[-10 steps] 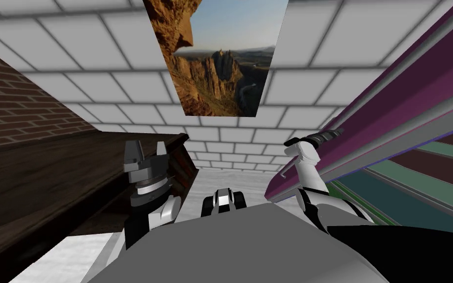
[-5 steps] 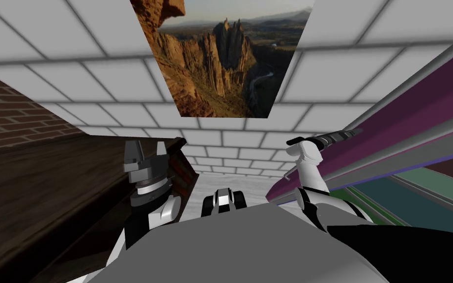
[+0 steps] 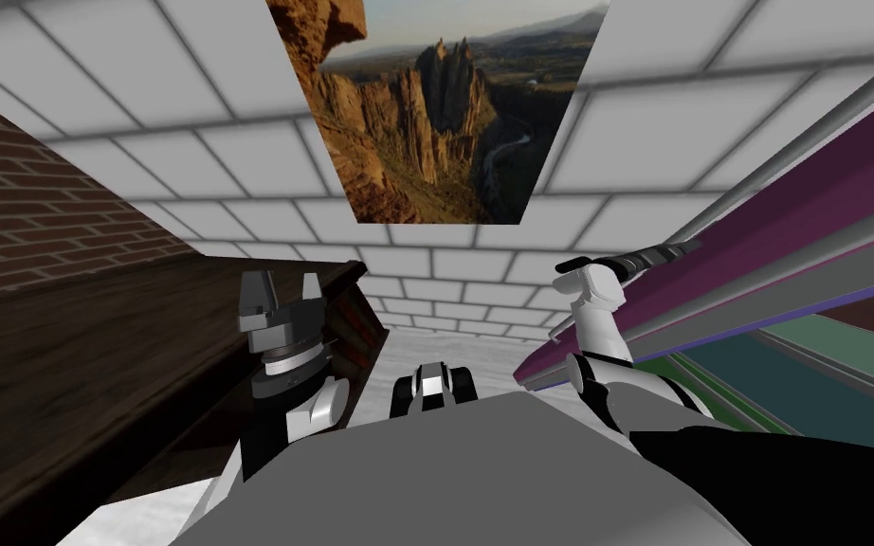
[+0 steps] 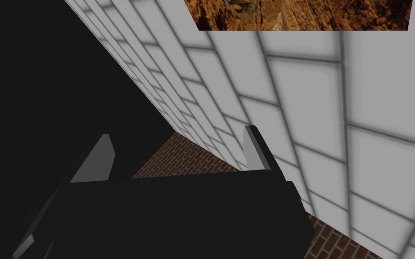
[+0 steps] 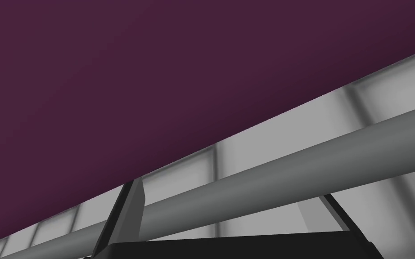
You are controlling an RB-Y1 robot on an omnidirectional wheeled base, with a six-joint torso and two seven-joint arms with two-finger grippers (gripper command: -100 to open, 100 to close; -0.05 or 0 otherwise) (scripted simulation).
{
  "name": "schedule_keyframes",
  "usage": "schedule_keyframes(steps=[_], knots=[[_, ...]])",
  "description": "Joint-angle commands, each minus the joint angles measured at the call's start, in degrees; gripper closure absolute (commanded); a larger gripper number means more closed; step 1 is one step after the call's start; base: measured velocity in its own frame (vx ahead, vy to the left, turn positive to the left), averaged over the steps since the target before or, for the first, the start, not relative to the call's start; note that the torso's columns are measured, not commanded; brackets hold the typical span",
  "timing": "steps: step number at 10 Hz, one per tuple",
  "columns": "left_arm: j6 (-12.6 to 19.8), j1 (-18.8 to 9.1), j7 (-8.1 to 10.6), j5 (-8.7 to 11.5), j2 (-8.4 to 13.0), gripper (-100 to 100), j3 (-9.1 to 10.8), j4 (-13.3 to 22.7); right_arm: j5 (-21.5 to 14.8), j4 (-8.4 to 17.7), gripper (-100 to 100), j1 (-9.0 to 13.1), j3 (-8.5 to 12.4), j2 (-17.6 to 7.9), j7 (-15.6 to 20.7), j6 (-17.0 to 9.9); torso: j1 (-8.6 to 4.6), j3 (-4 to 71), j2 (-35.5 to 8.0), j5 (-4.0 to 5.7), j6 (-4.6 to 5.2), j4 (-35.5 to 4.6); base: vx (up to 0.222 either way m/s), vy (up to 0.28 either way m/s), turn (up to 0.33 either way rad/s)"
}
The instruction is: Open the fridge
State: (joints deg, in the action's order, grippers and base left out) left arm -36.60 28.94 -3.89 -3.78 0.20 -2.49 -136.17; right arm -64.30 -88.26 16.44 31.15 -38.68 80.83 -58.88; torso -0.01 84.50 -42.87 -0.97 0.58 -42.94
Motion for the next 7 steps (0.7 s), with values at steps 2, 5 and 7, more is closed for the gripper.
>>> schedule_keyframes(steps=[2,5,7], knots=[[0.0,0.0,0.0,0.0,0.0,0,0.01,0.0,0.5,-1.7,-100,1.5,0.7,-1.6,2.7,-0.4,0.14,0.1,0.0,-0.19,-0.07,0.0,-0.008,-0.006,0.016],[0.0,0.0,0.0,0.0,0.0,0,0.0,0.0,0.5,-1.7,-100,1.5,0.7,-1.6,2.7,-0.4,0.27,0.0,-0.1,-0.26,-0.06,-0.1,0.011,-0.001,0.0],[0.0,0.0,0.0,0.0,0.0,0,0.0,0.0,1.0,-1.9,-100,2.1,0.9,-2.0,3.8,-0.6,0.25,0.0,-0.2,-0.26,-0.02,-0.1,-0.005,0.0,0.018]])
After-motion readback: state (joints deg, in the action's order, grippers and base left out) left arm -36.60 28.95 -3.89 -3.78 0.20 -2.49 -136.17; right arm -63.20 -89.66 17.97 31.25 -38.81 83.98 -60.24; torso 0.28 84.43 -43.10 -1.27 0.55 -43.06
